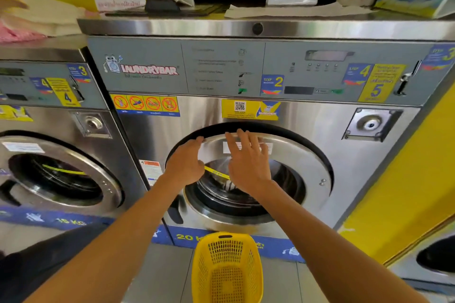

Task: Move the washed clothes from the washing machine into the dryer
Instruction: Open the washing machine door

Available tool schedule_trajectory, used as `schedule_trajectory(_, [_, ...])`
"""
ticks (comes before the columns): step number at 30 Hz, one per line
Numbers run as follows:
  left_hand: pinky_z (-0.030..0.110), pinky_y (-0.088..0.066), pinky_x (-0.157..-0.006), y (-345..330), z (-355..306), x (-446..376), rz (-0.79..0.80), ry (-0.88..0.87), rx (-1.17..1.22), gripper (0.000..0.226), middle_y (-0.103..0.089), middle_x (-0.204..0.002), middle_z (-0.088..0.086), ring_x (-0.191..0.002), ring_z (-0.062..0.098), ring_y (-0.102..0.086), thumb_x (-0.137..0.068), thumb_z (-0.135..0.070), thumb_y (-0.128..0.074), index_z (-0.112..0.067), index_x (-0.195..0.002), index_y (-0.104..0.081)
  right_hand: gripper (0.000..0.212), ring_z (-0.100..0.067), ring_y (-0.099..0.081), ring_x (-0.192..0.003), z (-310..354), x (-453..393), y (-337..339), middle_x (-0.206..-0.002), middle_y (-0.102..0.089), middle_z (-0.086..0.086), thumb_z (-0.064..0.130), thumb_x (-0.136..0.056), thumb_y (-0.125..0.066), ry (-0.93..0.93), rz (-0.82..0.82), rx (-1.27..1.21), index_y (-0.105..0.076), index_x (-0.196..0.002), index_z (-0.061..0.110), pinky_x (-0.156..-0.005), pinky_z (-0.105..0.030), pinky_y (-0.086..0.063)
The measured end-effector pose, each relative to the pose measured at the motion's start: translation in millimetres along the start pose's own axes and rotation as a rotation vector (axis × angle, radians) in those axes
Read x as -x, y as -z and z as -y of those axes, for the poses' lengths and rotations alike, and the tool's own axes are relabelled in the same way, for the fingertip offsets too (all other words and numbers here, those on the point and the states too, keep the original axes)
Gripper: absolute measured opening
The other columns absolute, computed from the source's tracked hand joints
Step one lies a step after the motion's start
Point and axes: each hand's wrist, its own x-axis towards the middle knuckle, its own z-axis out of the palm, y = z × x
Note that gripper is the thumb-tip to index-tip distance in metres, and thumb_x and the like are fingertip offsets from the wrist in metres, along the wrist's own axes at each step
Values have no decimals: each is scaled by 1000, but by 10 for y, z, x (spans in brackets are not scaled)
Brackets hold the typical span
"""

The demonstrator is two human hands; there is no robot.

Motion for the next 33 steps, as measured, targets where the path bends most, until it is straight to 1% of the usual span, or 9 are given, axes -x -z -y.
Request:
schedule_trajectory(5, [41, -53, -88, -22, -114, 198, -133, -26, -54, 61, -61, -124, 8, -112, 31, -58, -82, -19, -69, -17, -137, -43, 73, -33, -17, -151, 55, 195, 38, -164, -19, -8, 41, -93, -58, -20, -31, -60, -23, -155, 28, -114, -57, -29])
schedule_trajectory(11, [40, -50, -92, -130, -121, 734, -172, -30, 37, 64, -52, -129, 11, -122, 30, -47, -82, -19, -69, -17, -139, -40, 63, -31, -23, -149, 130, 558, 97, -161, -28, -7, 35, -93, -60, -36, -97, -162, -35, -150, 28, -111, -54, -38])
schedule_trajectory(15, [36, -48, -91, -195, -151, 1173, -197, -55, 82, 62, -48, -130, 9, -122, 27, -45, -80, -18, -69, -17, -136, -40, 48, -28, -27, -148, 167, 851, 191, -157, -36, -4, 44, -99, -45, -87, -165, -281, -44, -144, 27, -111, -52, -39])
schedule_trajectory(18, [33, -50, -92, -250, -234, 1515, -157, -24, 165, 71, -46, -135, 4, -126, 22, -43, -79, -23, -74, -20, -139, -36, 46, -26, -28, -147, 226, 1093, 289, -156, -38, -2, 47, -99, -42, -151, -174, -349, -48, -140, 27, -111, -54, -40])
schedule_trajectory(22, [42, -54, -93, -326, -378, 1958, -59, -35, 330, 74, -46, -132, 2, -124, 25, -45, -79, -18, -72, -25, -140, -30, 42, -26, -34, -143, 211, 1447, 431, -151, -43, -3, 45, -97, -51, -177, -212, -399, -53, -132, 23, -108, -48, -44])
schedule_trajectory(26, [37, -44, -104, -371, -557, 2471, -39, -150, 500, 71, -47, -139, 1, -128, 20, -47, -85, -10, -63, -23, -147, -32, 45, -25, -44, -131, 152, 1792, 573, -133, -49, -4, 51, -90, -53, -199, -218, -395, -53, -118, 16, -96, -42, -49])
schedule_trajectory(29, [32, -44, -106, -406, -719, 2812, 43, -191, 644, 67, -51, -142, 1, -128, 16, -51, -87, -6, -60, -21, -148, -36, 41, -25, -51, -112, 95, 2052, 698, -126, -50, -6, 40, -90, -62, -247, -258, -403, -53, -115, 10, -79, -33, -46])
schedule_trajectory(31, [31, -51, -98, -415, -825, 2985, 99, -201, 669, 60, -60, -131, 2, -116, 17, -60, -87, -7, -58, -22, -144, -42, 41, -28, -56, -108, 45, 2225, 763, -134, -48, -7, 35, -92, -59, -310, -250, -403, -49, -123, 10, -74, -32, -43])
schedule_trajectory(33, [34, -56, -88, -427, -932, 3116, 159, -239, 666, 51, -66, -113, -2, -100, 16, -66, -89, -11, -54, -24, -138, -48, 44, -31, -60, -110, -2, 2404, 814, -143, -45, -5, 32, -96, -52, -384, -226, -415, -43, -135, 14, -78, -38, -49])
